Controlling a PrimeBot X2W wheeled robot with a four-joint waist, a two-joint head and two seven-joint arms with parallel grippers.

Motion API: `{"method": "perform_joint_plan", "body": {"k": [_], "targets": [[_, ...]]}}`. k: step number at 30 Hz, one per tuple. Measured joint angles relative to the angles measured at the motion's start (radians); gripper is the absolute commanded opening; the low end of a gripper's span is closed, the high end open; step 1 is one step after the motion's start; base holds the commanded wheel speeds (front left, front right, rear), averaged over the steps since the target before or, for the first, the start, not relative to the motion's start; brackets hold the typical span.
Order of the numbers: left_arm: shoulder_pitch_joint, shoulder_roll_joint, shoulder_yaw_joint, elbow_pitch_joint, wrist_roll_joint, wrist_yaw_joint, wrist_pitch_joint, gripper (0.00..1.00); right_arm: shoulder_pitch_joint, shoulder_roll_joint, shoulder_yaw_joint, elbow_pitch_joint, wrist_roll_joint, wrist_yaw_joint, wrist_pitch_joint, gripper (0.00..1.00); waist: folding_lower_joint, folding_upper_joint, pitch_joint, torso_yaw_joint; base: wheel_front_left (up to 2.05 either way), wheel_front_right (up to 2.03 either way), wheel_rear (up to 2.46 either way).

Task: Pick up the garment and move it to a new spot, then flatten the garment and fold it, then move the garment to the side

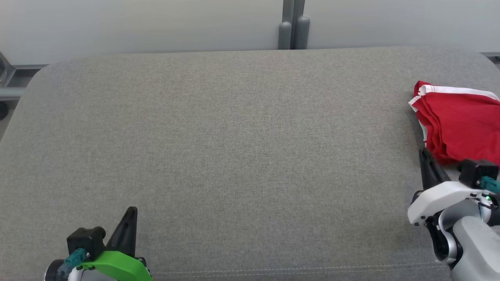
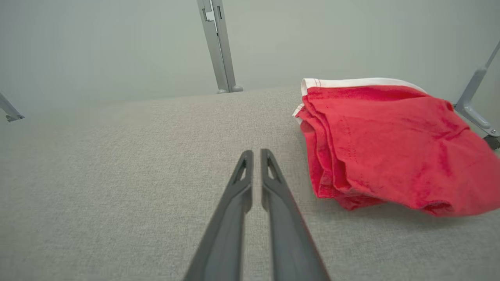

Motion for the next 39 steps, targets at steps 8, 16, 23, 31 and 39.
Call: {"method": "perform_joint_plan", "body": {"k": [8, 16, 23, 31, 39], "targets": [[0.010, -0.022, 0.024, 0.003, -0.062, -0.009, 0.015, 0.00, 0.024, 0.027, -0.026, 0.002, 0.063, 0.012, 0.022, 0.00, 0.0000, 0.0000, -0.003, -0.005, 0.00, 0.00, 0.00], [0.010, -0.043, 0.058, 0.000, -0.141, -0.025, 0.043, 0.00, 0.024, 0.052, -0.065, -0.008, 0.146, 0.034, 0.050, 0.00, 0.0000, 0.0000, -0.007, -0.012, 0.00, 0.00, 0.00], [0.010, -0.062, 0.092, 0.000, -0.210, -0.043, 0.064, 0.00, 0.027, 0.075, -0.099, -0.019, 0.219, 0.046, 0.078, 0.00, 0.0000, 0.0000, -0.011, -0.018, 0.00, 0.00, 0.00], [0.010, -0.077, 0.131, 0.000, -0.294, -0.061, 0.095, 0.00, 0.029, 0.097, -0.138, -0.030, 0.300, 0.064, 0.107, 0.00, 0.0000, 0.0000, -0.015, -0.024, 0.00, 0.00, 0.00], [0.010, -0.097, 0.169, 0.000, -0.374, -0.081, 0.123, 0.00, 0.041, 0.121, -0.177, -0.042, 0.379, 0.085, 0.136, 0.00, 0.0000, 0.0000, -0.019, -0.031, 0.00, 0.00, 0.00]]}}
